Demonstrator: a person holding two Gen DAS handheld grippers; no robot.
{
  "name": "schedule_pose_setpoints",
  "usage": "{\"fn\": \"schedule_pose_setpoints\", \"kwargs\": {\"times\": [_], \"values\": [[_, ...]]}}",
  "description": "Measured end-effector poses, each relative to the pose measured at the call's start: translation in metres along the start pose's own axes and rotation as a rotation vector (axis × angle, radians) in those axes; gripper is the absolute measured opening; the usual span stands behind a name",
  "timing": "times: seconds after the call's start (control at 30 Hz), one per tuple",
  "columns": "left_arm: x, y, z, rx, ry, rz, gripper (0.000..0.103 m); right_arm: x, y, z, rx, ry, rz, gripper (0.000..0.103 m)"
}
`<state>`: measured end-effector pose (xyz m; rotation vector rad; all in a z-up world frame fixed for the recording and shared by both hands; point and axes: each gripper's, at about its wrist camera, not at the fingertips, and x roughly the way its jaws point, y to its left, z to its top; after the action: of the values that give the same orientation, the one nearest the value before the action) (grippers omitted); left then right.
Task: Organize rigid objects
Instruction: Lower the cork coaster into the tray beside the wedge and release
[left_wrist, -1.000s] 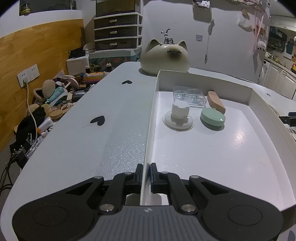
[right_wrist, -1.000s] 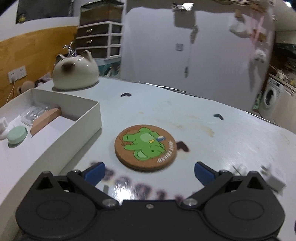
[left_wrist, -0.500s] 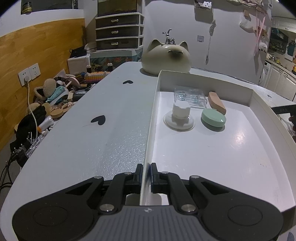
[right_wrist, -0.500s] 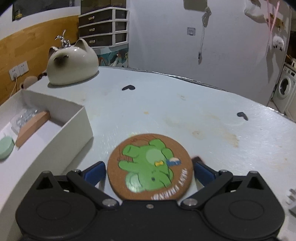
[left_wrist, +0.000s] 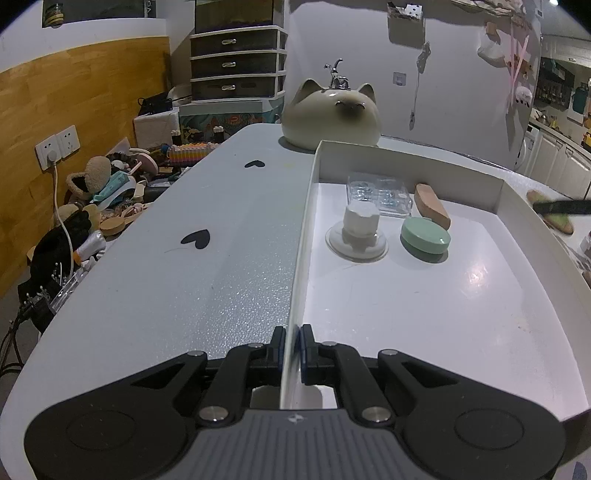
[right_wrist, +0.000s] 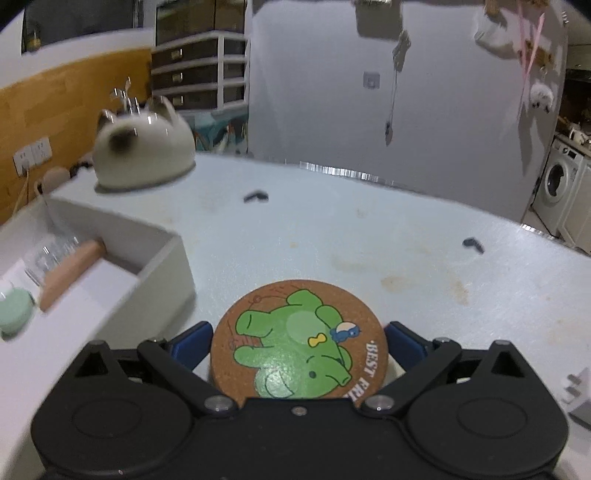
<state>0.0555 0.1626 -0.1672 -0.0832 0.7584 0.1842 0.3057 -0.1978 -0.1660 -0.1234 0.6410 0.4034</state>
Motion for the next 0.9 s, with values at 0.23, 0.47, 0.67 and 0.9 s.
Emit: {"fn": "schedule_pose_setpoints", "kwargs": {"times": [0.23, 0.47, 0.67, 0.9], "values": [[0.000, 0.001, 0.000, -0.006, -0.004, -0.007, 0.006, -0.044, 0.030, 0.030, -0.003, -0.104, 0.148, 0.101], [0.000, 0.003, -0.001, -0.007, -0.006, -0.014, 0.006, -0.035, 0.090, 0.038, -0.128, -0.047, 0.258, 0.101], [0.000, 0.004, -0.001, -0.007, -0.007, -0.021, 0.006, -0.012, 0.119, 0.037, -0.114, 0.006, 0.288, 0.101], [0.000, 0.006, -0.002, -0.009, -0.010, -0.029, 0.006, 0.000, 0.138, 0.030, -0.168, 0.038, 0.167, 0.103]]}}
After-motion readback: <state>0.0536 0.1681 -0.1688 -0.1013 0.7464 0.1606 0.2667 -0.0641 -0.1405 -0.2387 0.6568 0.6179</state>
